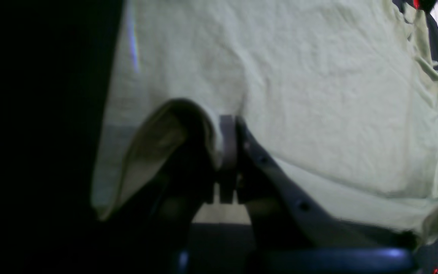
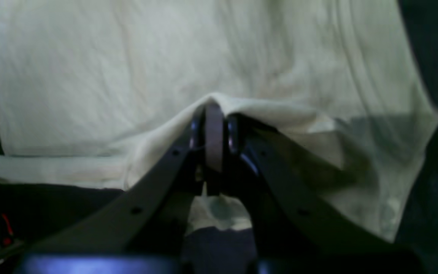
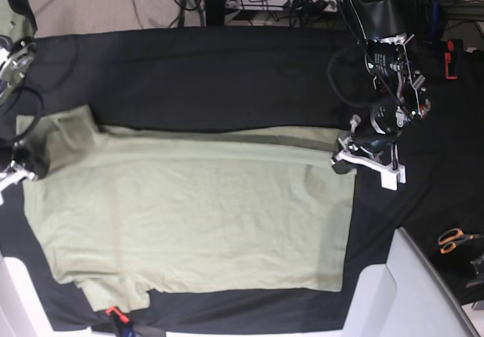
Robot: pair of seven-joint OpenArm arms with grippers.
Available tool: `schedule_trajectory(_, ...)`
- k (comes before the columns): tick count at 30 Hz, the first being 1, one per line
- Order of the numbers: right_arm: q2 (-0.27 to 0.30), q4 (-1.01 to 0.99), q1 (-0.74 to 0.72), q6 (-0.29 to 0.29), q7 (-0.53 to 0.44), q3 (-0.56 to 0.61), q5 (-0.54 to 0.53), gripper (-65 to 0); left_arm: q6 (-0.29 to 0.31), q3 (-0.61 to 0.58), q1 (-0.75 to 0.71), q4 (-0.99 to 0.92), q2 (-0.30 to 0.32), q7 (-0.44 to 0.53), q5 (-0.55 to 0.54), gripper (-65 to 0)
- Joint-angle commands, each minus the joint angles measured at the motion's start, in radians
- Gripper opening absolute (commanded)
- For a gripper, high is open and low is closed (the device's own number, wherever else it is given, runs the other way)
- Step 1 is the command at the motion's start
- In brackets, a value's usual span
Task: Fold the T-shirt properly
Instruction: 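Pull the grasped edge across the shirt toward its middle with both grippers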
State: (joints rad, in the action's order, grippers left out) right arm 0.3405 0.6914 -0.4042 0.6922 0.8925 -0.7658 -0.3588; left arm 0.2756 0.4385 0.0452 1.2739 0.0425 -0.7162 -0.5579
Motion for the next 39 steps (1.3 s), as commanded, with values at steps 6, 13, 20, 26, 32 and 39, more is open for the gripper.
schedule_trajectory(6, 0.022, 0.014, -0.025, 0.006, -0.046, -0.001, -0.013, -64.4, 0.004, 0.000, 0.046, 0.000, 0.032, 0.020, -0.017, -65.0)
schedule_trajectory(13, 0.007, 0.014, -0.025, 0.006, -0.112, 0.090, -0.016, -64.5, 0.004, 0.000, 0.081, -0.041, 0.024, 0.022, 0.060, -65.0)
schedule_trajectory(20, -0.019, 0.014, -0.026, 0.006, -0.154, 0.110, -0.018, -64.5, 0.004, 0.003, 0.097, -0.044, 0.013, 0.023, 0.097, -65.0)
schedule_trajectory(26, -0.019, 0.014, -0.026, 0.006, -0.218, 0.114, -0.018, -64.5, 0.004, 0.000, 0.121, -0.047, 0.015, 0.023, 0.098, -65.0)
schedule_trajectory(32, -0.019, 0.014, -0.037, 0.006, -0.229, 0.116, -0.018, -64.5, 0.004, 0.006, 0.132, -0.047, 0.015, 0.025, 0.098, -65.0)
schedule_trajectory(39, -0.022, 0.014, -0.057, 0.006, -0.229, 0.116, -0.018, -64.5, 0.004, 0.000, 0.132, -0.098, 0.018, 0.085, 0.100, -65.0)
